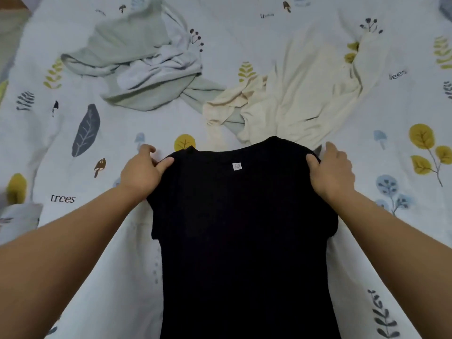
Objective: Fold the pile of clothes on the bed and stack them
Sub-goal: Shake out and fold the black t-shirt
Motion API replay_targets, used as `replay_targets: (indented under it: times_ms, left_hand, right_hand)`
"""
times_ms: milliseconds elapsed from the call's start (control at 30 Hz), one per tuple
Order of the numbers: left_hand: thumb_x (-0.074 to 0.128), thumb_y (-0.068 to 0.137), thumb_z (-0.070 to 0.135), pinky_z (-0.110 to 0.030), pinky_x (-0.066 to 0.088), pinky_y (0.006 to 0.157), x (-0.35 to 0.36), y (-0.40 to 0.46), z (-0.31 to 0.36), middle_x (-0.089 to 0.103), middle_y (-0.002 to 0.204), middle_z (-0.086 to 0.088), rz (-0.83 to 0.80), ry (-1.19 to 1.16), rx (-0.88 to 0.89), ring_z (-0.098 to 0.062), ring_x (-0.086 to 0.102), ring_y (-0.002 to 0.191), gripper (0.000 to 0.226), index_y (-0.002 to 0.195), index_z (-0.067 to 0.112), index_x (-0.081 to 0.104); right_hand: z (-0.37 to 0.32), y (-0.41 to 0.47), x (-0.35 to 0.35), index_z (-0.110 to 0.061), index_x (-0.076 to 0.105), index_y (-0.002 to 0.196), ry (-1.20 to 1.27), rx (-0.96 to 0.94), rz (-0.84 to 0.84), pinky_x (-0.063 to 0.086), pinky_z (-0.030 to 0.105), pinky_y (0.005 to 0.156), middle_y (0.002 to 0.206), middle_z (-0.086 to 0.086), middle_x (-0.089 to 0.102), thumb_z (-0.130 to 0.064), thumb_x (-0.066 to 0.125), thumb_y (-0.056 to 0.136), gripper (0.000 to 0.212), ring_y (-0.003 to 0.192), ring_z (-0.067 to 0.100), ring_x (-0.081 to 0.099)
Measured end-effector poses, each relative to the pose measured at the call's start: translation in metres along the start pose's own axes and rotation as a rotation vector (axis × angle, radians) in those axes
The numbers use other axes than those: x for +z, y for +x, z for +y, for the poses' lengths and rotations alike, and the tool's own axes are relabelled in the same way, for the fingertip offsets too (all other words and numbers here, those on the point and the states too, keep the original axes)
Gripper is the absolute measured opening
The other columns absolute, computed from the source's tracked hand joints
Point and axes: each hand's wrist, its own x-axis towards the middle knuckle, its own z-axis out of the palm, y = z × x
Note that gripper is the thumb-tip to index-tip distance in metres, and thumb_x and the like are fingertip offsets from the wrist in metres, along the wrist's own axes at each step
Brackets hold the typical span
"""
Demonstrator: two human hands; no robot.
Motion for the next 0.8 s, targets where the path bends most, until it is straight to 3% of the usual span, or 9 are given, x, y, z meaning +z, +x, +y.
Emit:
replay_targets:
  times_ms: [67,167,233,300,400,533,667,733,800]
  left_hand:
    - [0.053,0.088,0.05,-0.037,0.039,0.086,0.008,-0.008,-0.013,0.059,0.119,-0.013,-0.028,-0.064,-0.107,-0.033,0.055,0.109,0.057,0.127,0.008,0.043]
    - [0.062,0.086,0.038,-0.033,0.042,0.082,0.014,-0.025,-0.028,0.062,0.102,-0.005,-0.127,-0.212,-0.156,-0.026,0.059,0.097,0.033,0.106,0.014,0.054]
    - [0.065,0.085,0.022,-0.031,0.044,0.076,0.013,-0.03,-0.033,0.064,0.086,-0.002,-0.16,-0.262,-0.127,-0.025,0.062,0.088,0.012,0.092,0.014,0.059]
    - [0.066,0.084,0.017,-0.03,0.041,0.068,0.007,-0.026,-0.034,0.062,0.075,-0.002,-0.048,-0.253,-0.114,-0.026,0.061,0.08,0.008,0.083,0.01,0.061]
    - [0.068,0.081,0.022,-0.03,0.037,0.063,-0.002,-0.017,-0.032,0.058,0.068,-0.003,0.136,-0.173,-0.154,-0.025,0.056,0.071,0.018,0.074,0.009,0.057]
    - [0.062,0.086,0.03,-0.031,0.039,0.069,0.002,-0.022,-0.028,0.06,0.084,-0.005,-0.04,-0.176,-0.269,-0.023,0.054,0.079,0.02,0.092,0.011,0.058]
    - [0.056,0.084,0.008,-0.027,0.039,0.06,-0.009,-0.028,-0.03,0.059,0.078,-0.005,-0.202,-0.343,-0.244,-0.02,0.054,0.073,0.007,0.089,0.011,0.059]
    - [0.054,0.081,-0.003,-0.024,0.04,0.061,-0.017,-0.031,-0.035,0.058,0.075,-0.005,-0.223,-0.3,-0.176,-0.018,0.053,0.069,0.016,0.084,0.012,0.059]
    - [0.057,0.082,-0.004,-0.024,0.04,0.061,-0.024,-0.033,-0.037,0.057,0.072,-0.007,-0.216,-0.273,-0.146,-0.019,0.051,0.067,0.014,0.08,0.009,0.058]
  right_hand:
    - [0.02,-0.008,0.008,-0.006,0.029,0.142,0.0,0.047,0.011,0.029,0.049,0.106,0.145,0.019,0.032,-0.042,0.042,0.096,0.06,0.132,0.035,0.031]
    - [0.037,-0.015,0.014,-0.005,0.048,0.127,-0.032,-0.027,-0.015,0.029,0.045,0.104,0.147,0.017,0.032,-0.038,0.054,0.092,0.048,0.134,0.032,0.029]
    - [0.036,-0.011,0.01,-0.004,0.056,0.1,-0.017,-0.105,0.021,0.037,0.043,0.09,0.122,0.02,0.05,-0.03,0.056,0.091,0.027,0.115,0.036,0.044]
    - [0.033,-0.005,0.001,-0.006,0.048,0.082,0.031,-0.141,0.075,0.036,0.038,0.068,0.09,0.017,0.054,-0.025,0.053,0.092,0.022,0.083,0.034,0.049]
    - [0.031,0.004,-0.012,-0.007,0.046,0.086,0.067,-0.038,0.157,0.029,0.033,0.061,0.081,0.015,0.055,-0.025,0.052,0.093,0.02,0.07,0.028,0.045]
    - [0.031,0.002,-0.01,-0.007,0.05,0.118,0.181,0.108,-0.106,0.034,0.03,0.076,0.107,0.014,0.057,-0.036,0.05,0.093,0.039,0.097,0.032,0.053]
    - [0.036,-0.005,-0.022,-0.015,0.055,0.086,0.423,0.113,-0.246,0.035,0.029,0.06,0.084,0.005,0.054,-0.01,0.049,0.082,0.009,0.071,0.02,0.049]
    - [0.044,-0.007,-0.031,-0.017,0.057,0.078,0.445,0.103,-0.329,0.038,0.027,0.06,0.08,0.004,0.054,0.006,0.047,0.077,0.024,0.073,0.019,0.051]
    - [0.051,-0.012,-0.038,-0.012,0.058,0.076,0.444,0.097,-0.365,0.042,0.026,0.062,0.079,0.003,0.056,0.013,0.051,0.076,0.026,0.076,0.02,0.053]
